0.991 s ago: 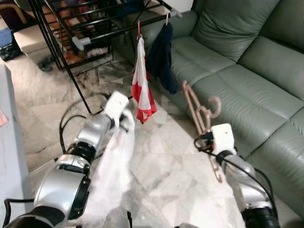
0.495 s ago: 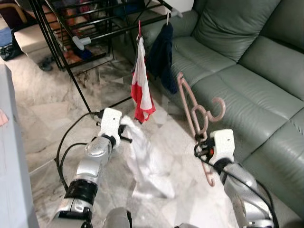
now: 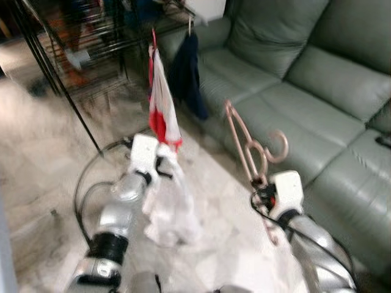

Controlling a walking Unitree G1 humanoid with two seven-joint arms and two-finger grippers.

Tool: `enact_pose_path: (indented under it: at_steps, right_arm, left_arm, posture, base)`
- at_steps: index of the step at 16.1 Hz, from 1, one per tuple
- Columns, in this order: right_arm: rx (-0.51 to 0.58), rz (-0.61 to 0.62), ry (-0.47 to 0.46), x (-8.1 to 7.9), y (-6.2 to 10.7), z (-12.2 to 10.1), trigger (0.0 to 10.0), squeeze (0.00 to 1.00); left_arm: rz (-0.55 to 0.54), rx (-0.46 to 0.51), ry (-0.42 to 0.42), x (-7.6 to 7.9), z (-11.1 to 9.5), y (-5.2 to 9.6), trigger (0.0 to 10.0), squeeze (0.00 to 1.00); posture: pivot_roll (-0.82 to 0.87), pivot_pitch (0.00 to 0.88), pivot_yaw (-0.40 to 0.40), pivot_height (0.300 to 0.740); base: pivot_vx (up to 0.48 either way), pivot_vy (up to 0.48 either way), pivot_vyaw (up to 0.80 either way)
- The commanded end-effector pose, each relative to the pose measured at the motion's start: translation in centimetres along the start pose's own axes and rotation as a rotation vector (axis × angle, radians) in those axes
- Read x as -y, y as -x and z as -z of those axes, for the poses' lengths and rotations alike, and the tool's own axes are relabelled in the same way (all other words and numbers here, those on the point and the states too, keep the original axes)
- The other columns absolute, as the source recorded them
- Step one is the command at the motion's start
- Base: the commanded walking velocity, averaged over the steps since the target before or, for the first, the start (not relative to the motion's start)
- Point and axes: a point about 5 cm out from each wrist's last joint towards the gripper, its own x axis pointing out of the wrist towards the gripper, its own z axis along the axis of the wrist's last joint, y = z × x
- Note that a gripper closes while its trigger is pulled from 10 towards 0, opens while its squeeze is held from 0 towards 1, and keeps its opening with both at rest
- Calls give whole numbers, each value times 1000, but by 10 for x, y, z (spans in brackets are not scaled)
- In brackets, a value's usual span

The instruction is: Hang hanger

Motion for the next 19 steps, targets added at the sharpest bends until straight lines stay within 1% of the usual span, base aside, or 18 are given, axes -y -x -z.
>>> enact_pose_path:
  at_steps: [1,4,8,12,15,19]
  right_arm:
    - [17,3,23,1,2,-6,10000,0]
    - [15,-4,30,1,2,-7,10000,0]
    - [15,-18,47,-1,0,-7,10000,0]
    - [14,-34,67,-2,0,-8,10000,0]
    - [-8,-55,92,-3,1,-5,10000,0]
    - [-15,-74,108,-6,0,-4,10000,0]
  left_arm:
    - [-14,66,-1,-1,-15,-2,10000,0]
    - [9,91,8,-1,-20,-1,10000,0]
    - [15,93,19,-1,-19,0,10000,0]
    - [18,99,17,-1,-20,-1,10000,0]
    - [9,99,14,-3,-21,-2,10000,0]
    - [6,101,15,-4,-22,-3,10000,0]
  posture:
    - [-35,19,13,740]
    - [-34,23,11,740]
    - [-29,18,9,740]
    - [-31,13,8,740]
    - [-33,13,8,740]
    - [-34,25,7,740]
  base:
    - [0,0,0]
    - [0,0,0]
    - [0,0,0]
    - [277,0,0]
    - [303,0,0]
    - [306,0,0]
